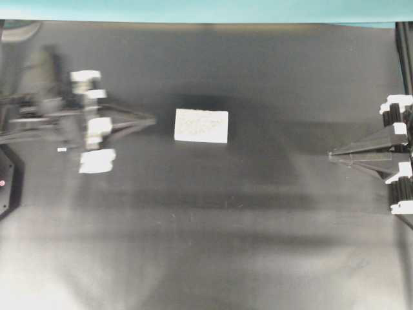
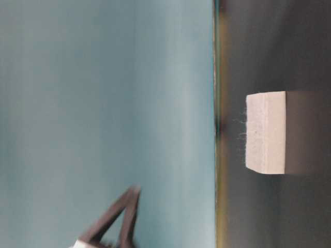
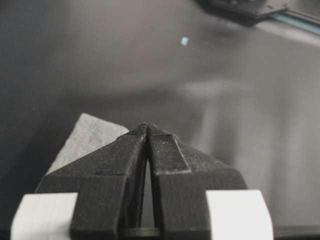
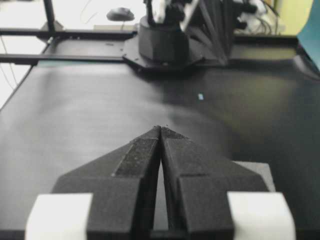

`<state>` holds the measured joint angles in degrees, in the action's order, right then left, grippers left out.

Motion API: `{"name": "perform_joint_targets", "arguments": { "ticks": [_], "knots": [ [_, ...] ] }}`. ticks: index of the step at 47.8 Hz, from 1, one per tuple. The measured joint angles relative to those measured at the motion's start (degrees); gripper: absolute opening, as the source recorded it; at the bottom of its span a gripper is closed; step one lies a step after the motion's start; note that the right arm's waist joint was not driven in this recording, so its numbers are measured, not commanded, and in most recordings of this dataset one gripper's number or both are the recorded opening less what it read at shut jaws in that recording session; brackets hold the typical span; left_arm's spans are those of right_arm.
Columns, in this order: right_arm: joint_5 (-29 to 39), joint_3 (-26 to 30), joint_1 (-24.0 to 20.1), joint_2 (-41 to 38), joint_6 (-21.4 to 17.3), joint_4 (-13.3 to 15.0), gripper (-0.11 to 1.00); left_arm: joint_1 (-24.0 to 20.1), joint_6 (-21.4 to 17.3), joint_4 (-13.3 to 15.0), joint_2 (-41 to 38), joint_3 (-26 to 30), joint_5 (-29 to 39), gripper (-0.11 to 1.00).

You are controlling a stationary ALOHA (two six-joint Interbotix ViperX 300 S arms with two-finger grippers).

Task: Push the sponge with the left arm to wipe the table.
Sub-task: 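Move the left gripper rightward toward the white sponge, then lower the left gripper onto the sponge's left end and close it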

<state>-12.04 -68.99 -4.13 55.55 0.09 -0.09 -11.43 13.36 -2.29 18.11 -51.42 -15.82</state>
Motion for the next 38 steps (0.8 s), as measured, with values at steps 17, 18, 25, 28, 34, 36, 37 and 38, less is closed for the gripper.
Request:
{"name": "perform_joint_targets", "arguments": {
  "ticks": [17, 18, 25, 28, 34, 36, 37, 38],
  "knots": [
    [0.88, -0.44, 0.0, 0.09, 0.0, 0.0, 0.0, -3.08, 7.29, 0.0, -18.72, 12.3, 0.26, 0.56],
    [0.79, -0.44, 0.0, 0.09, 0.0, 0.0, 0.0, -3.43, 7.29, 0.09, -19.34, 12.66, 0.26, 0.61],
    [0.88, -0.44, 0.0, 0.09, 0.09, 0.0, 0.0, -5.45, 7.47, 0.0, -23.99, 16.17, 0.26, 0.69],
    [0.88, -0.44, 0.0, 0.18, 0.09, 0.0, 0.0, -5.8, 8.09, 0.09, -26.19, 17.93, 0.44, 0.65],
    [0.79, -0.44, 0.0, 0.18, 0.09, 0.0, 0.0, -5.98, 8.88, 0.0, -30.06, 20.39, 0.7, 0.63],
    [0.79, -0.53, 0.0, 0.18, 0.09, 0.0, 0.0, -6.06, 9.23, 0.0, -31.29, 21.09, 1.05, 0.63],
    [0.79, -0.44, 0.0, 0.18, 0.18, 0.0, 0.0, -6.15, 9.49, 0.0, -31.99, 21.45, 1.49, 0.63],
    [0.79, -0.53, 0.0, 0.18, 0.18, 0.0, 0.0, -6.24, 9.84, 0.0, -32.52, 21.8, 1.93, 0.63]
  ]
}}
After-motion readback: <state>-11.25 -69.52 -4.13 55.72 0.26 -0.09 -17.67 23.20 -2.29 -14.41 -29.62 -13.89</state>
